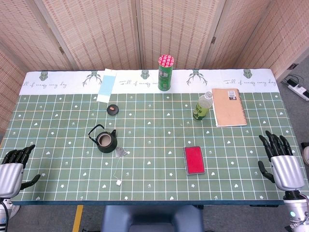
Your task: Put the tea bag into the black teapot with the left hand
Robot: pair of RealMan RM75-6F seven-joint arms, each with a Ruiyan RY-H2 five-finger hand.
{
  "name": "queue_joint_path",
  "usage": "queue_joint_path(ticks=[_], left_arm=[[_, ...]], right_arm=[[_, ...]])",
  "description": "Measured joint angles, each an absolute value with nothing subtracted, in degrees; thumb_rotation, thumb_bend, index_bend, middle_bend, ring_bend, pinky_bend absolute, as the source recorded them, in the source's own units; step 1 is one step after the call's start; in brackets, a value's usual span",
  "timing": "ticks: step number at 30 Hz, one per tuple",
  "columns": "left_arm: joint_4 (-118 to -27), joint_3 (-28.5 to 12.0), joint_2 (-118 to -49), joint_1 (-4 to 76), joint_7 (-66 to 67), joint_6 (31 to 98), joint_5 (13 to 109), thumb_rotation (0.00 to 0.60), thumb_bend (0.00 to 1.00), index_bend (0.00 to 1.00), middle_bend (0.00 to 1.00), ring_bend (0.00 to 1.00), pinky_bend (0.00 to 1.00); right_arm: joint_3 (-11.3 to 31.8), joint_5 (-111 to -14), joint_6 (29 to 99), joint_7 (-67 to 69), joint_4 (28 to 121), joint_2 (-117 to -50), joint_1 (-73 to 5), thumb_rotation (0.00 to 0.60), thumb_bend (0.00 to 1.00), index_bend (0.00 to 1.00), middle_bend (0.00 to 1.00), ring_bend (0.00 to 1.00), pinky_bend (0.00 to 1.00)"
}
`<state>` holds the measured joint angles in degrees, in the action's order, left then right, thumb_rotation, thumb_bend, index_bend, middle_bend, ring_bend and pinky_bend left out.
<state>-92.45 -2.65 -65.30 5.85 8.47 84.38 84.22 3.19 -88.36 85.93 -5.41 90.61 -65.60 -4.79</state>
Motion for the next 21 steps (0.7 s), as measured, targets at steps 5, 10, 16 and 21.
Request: queue_joint_path(ticks=[5,10,16,21], left_arm=[[-92.42,-2.53,-65.50,5.98,8.94,83.95,84.09,0.600,0.18,0.09,0.15,0.17,0.15],[-93.16,-2.21,-65.45,5.86,9.17,84.44,85.06,0.600,0.18,0.10,0.17,0.18,0.16],[-94.09,-0.37,-64.25,6.53,6.20,82.28,87.48,0.600,0.18,0.16,0.47,0.45,0.48],[-94.59,1.71,-62.65,8.26,2.66,80.24,93.52,0.600,0.23,0.30,0.71,0.66,0.71]], right_arm=[[3.09,-88.37,85.50,-5.18,90.58,-65.51,-4.94,0.600,0.45,0.00,0.00,0.00,0.00],[2.73,-89.01,85.56,-5.02,90.72,-65.35,-4.94,0.600,0.45,0.00,0.00,0.00,0.00],[2.51,-89.98,86.46,-5.17,91.17,-65.25,-4.66,0.600,0.45,0.00,0.00,0.00,0.00],[2.20,-90.84,86.19,-5.85,91.39,-65.54,-4.96,0.600,0.45,0.00,0.00,0.00,0.00]])
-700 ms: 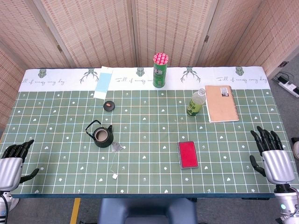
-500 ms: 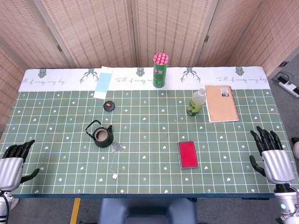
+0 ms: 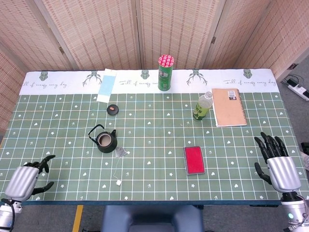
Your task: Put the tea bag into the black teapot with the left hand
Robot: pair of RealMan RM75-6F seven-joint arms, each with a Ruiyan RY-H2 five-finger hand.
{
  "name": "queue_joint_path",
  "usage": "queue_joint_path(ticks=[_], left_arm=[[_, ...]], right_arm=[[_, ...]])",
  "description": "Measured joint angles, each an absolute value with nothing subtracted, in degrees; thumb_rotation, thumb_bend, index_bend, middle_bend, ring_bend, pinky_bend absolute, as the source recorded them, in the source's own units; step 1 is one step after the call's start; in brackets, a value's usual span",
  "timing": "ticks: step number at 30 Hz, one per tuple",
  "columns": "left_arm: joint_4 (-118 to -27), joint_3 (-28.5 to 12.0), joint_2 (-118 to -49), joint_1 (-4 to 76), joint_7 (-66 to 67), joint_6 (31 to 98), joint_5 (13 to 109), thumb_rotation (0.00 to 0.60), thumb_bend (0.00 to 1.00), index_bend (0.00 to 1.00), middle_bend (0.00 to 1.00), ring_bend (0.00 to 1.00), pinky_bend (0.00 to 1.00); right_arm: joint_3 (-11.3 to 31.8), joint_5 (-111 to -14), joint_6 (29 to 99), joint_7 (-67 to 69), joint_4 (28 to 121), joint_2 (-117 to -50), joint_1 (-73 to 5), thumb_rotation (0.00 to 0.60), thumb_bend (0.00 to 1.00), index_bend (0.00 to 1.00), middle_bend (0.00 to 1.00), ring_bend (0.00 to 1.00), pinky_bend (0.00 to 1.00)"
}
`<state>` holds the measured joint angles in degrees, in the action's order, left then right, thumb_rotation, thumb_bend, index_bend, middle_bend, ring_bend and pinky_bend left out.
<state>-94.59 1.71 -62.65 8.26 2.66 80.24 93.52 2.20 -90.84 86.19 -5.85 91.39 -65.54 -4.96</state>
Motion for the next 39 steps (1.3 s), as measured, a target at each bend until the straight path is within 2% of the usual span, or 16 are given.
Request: queue_joint_path(ticks=[3,6,19,29,39], left_arm=[[-93.42,2.78,-62.27,9.56,0.37,80.07,98.01,0.600,0.24,0.37,0.78,0.75,0.80],[-91.70,3.74,-62.40,10.80,-1.59,80.21,101.58,0.600,0.24,0.38,0.84,0.81,0.86],[-86.75,5.08,-65.49,17.96,-5.69,73.90,105.67,0.600,0.24,0.36,0.86,0.84,0.88],[-87.60,8.47,-69.94,20.63,-2.85,69.51,109.38,0.600,0.24,0.37,0.88,0.86,0.90],[-86.21,7.48,-75.68,24.27,-1.64,66.26,109.00,0.600,0.24,0.41,0.89,0.88,0.91]], right_arm=[[1.95,-91.23,85.52,-5.62,91.47,-65.48,-5.33,0.600,0.45,0.00,0.00,0.00,0.00],[1.91,-91.42,85.48,-5.50,91.49,-65.46,-5.48,0.600,0.45,0.00,0.00,0.00,0.00],[2.89,-89.08,84.58,-6.09,90.95,-65.92,-5.83,0.600,0.45,0.00,0.00,0.00,0.00],[2.79,-89.33,84.86,-5.98,91.02,-65.85,-5.80,0.600,0.45,0.00,0.00,0.00,0.00],[3.00,-88.95,85.06,-5.81,91.09,-65.72,-5.74,0.600,0.45,0.00,0.00,0.00,0.00]])
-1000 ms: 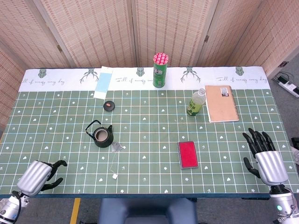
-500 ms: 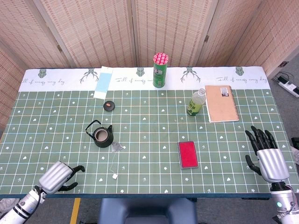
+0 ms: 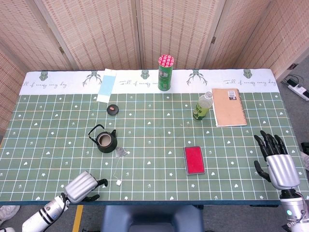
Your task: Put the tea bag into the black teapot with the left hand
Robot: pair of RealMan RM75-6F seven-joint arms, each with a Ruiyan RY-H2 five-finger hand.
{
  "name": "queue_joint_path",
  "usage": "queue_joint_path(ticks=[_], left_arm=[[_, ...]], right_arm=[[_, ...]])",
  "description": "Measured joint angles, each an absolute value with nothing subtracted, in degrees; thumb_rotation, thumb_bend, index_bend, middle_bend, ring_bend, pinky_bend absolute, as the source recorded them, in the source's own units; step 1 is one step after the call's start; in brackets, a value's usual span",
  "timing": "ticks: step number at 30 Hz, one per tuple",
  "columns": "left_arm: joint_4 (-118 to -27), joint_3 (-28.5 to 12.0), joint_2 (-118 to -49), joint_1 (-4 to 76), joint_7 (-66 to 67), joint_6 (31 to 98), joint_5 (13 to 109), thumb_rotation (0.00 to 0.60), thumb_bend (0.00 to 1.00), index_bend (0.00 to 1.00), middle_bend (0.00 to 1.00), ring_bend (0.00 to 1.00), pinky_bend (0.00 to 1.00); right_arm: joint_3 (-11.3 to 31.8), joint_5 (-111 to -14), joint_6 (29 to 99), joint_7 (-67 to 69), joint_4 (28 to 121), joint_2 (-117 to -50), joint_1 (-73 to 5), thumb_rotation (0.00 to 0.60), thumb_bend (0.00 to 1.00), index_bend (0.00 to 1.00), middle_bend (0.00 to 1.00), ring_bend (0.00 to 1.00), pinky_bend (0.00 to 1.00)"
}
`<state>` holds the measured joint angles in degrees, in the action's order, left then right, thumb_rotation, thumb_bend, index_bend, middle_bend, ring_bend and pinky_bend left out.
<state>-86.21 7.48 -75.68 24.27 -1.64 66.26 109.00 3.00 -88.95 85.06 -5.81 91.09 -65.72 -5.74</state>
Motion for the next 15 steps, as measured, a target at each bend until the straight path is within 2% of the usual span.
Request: queue_joint_path(ticks=[7,15], left_arm=[[-82.84,6.56,-79.92,25.90,-0.90,64.49,106.86,0.600,0.25,0.39,0.90,0.89,0.93],[-82.96,5.38,-83.35,26.33,2.36,63.04,103.05,0.600,0.24,0.37,0.91,0.90,0.94]], right_arm=[[3.11,-88.89,85.47,-4.85,91.14,-65.20,-5.57,0.600,0.45,0.00,0.00,0.00,0.00],[3.35,-88.63,85.81,-4.13,91.24,-64.82,-5.39,0.600,0.45,0.00,0.00,0.00,0.00]])
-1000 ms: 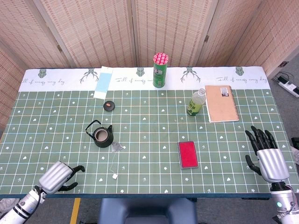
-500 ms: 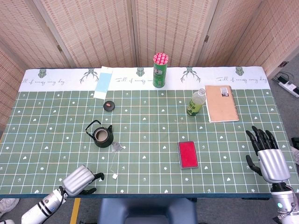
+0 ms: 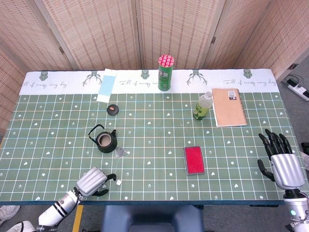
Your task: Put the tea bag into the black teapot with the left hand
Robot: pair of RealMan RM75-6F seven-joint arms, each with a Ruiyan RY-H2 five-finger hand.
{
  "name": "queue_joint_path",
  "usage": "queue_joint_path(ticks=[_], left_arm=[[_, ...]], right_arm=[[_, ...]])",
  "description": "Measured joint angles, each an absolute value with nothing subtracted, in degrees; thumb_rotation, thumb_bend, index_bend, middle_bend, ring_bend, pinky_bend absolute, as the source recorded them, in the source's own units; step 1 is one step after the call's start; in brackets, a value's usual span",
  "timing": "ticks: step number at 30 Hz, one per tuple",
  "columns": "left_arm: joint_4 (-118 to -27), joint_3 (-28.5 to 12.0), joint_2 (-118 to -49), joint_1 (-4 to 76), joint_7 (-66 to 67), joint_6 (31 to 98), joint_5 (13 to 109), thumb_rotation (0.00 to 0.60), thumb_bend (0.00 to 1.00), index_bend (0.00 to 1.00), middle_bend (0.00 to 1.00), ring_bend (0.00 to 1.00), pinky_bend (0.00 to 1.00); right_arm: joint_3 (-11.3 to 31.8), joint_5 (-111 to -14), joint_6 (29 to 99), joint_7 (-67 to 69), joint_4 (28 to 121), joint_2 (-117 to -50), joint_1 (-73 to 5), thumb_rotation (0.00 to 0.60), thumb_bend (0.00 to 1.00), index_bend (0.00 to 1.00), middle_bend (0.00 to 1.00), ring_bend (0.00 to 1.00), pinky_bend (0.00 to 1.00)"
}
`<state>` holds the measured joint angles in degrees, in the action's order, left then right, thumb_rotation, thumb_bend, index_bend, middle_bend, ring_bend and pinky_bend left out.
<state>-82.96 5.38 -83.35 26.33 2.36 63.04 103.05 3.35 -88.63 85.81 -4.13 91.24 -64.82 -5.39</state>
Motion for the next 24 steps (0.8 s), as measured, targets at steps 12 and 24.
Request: queue_joint_path(ticks=[12,24], left_arm=[[-81.23,5.17,-87.86,27.40,2.51,63.70,101.87,0.600,0.24,0.37,0.92,0.92,0.96],[-74.58,5.93,-91.92,28.49,1.59,65.21,102.68,0.600,0.24,0.39,0.92,0.92,0.97]], right_arm=[[3.28,-89.50,86.98,-2.89,91.04,-64.42,-5.00,0.600,0.45,0.00,0.00,0.00,0.00],[3.72,-89.28,87.99,-1.58,91.04,-63.87,-4.56,0.600,0.45,0.00,0.00,0.00,0.00]])
